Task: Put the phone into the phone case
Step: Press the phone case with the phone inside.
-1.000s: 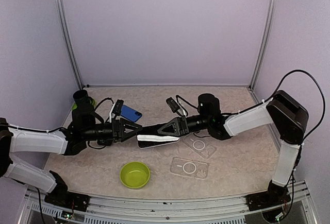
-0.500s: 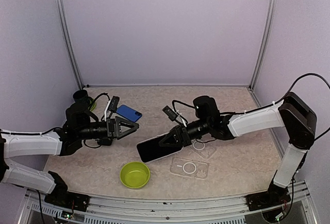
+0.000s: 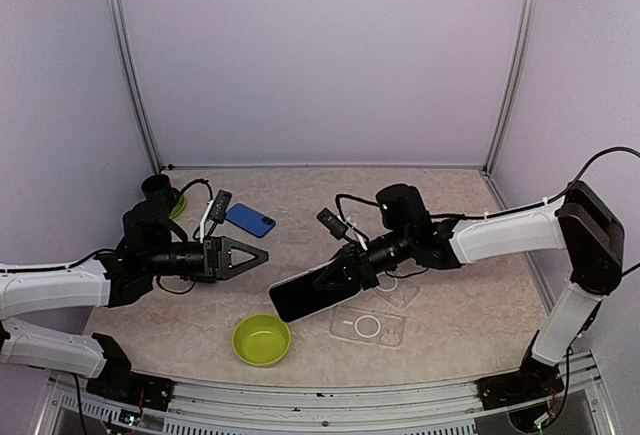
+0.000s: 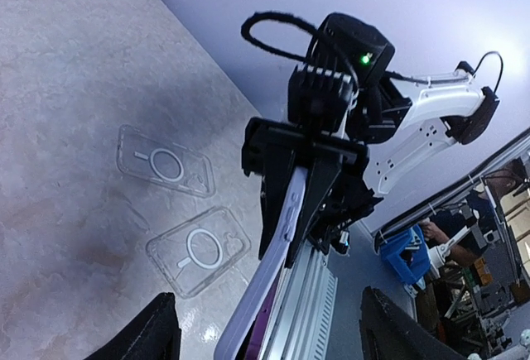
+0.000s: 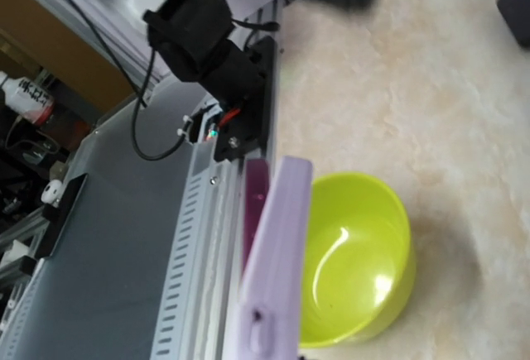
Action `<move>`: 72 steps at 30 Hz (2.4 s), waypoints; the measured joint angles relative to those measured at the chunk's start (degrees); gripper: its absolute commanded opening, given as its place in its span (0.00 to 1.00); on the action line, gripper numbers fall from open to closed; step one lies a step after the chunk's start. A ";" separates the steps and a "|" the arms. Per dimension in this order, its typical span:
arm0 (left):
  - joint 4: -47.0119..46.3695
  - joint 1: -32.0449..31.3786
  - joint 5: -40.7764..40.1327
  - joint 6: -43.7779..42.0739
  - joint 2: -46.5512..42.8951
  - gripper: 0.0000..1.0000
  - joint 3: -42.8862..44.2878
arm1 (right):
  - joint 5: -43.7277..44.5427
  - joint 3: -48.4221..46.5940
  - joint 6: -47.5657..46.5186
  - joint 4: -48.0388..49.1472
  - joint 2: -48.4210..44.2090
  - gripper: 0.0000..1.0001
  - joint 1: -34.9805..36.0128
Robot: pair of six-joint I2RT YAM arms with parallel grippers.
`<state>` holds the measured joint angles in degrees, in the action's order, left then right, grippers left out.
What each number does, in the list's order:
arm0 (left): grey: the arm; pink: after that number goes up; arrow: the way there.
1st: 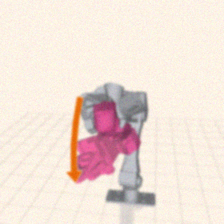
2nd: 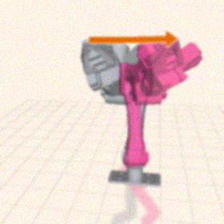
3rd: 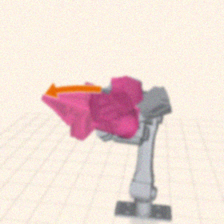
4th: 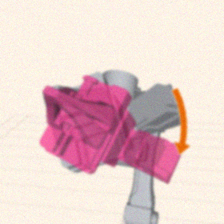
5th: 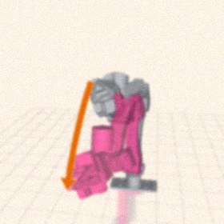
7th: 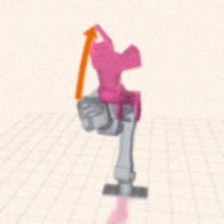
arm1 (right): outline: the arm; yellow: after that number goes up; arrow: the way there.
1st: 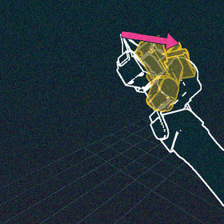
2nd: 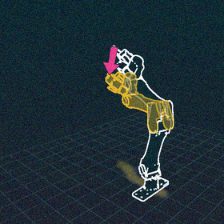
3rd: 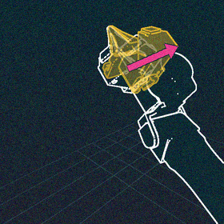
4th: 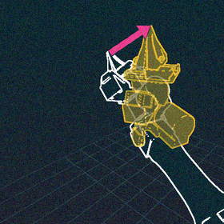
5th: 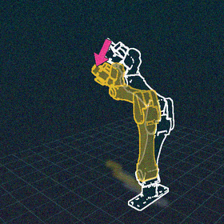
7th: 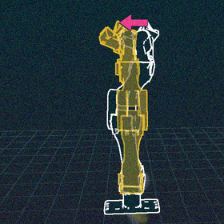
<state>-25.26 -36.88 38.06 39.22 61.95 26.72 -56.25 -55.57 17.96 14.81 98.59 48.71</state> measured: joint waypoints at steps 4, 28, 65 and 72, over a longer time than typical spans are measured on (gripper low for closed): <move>2.69 -3.26 0.61 -2.08 1.55 0.73 1.03 | -0.55 0.00 -2.62 -0.50 -2.38 0.00 0.20; 1.18 -8.68 7.23 -7.65 9.38 0.00 6.25 | -1.88 0.15 -5.07 -3.98 -7.63 0.00 -0.55; -1.53 -8.33 -4.83 -1.44 5.44 0.51 3.32 | 2.10 4.90 17.14 19.85 -9.40 0.00 -5.01; -4.44 -8.61 -3.19 -0.04 8.26 0.03 3.32 | 3.41 4.85 14.88 18.12 -9.40 0.00 -4.24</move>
<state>-29.69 -45.50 34.87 39.18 70.22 30.04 -52.84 -50.72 32.84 32.93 89.19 44.47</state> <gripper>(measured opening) 0.275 0.104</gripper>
